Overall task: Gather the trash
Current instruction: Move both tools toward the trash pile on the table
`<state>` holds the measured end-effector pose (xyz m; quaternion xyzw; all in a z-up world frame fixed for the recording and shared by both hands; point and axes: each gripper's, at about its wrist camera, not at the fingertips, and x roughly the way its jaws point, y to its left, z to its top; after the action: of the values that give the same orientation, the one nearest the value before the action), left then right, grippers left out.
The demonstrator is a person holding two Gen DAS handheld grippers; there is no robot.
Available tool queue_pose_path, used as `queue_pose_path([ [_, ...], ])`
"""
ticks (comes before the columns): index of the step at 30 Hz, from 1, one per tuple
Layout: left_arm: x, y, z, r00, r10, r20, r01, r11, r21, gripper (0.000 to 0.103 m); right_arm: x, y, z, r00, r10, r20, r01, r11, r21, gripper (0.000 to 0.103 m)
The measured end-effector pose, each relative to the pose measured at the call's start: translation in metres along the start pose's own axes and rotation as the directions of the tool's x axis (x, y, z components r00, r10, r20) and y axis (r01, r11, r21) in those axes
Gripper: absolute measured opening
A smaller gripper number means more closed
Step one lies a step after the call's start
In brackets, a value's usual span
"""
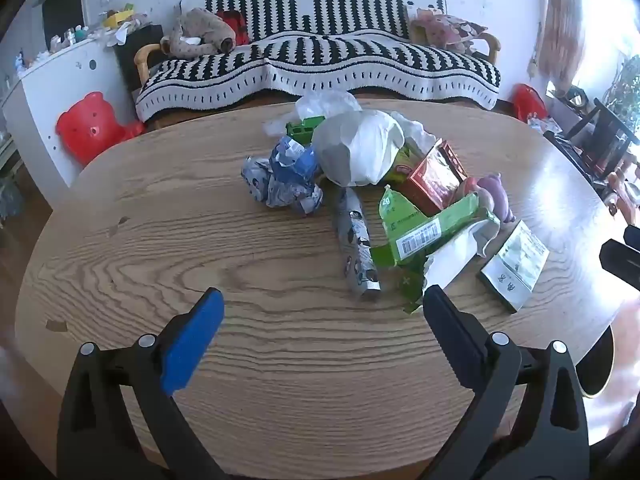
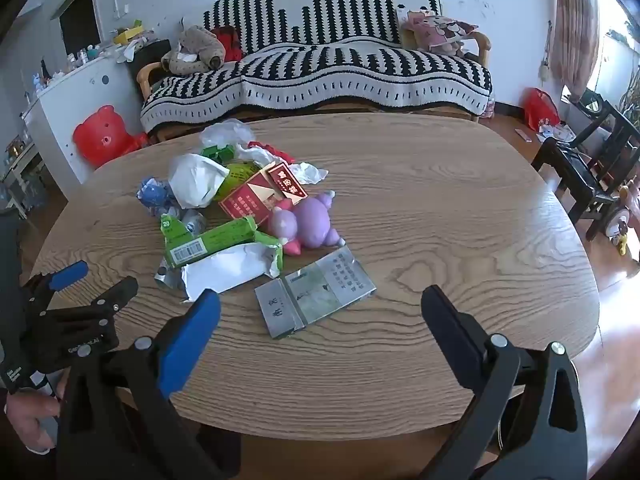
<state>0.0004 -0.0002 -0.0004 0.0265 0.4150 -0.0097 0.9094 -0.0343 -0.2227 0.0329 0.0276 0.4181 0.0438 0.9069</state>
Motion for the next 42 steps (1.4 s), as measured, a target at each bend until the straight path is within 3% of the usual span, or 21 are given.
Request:
queue_pose_path([
  [42, 0.002, 0.003, -0.001, 1.000, -0.006, -0.009, 0.006, 1.000, -0.013, 0.097, 0.004, 0.000, 0.000, 1.000, 0.026, 0.011, -0.026, 1.000, 0.002, 0.097],
])
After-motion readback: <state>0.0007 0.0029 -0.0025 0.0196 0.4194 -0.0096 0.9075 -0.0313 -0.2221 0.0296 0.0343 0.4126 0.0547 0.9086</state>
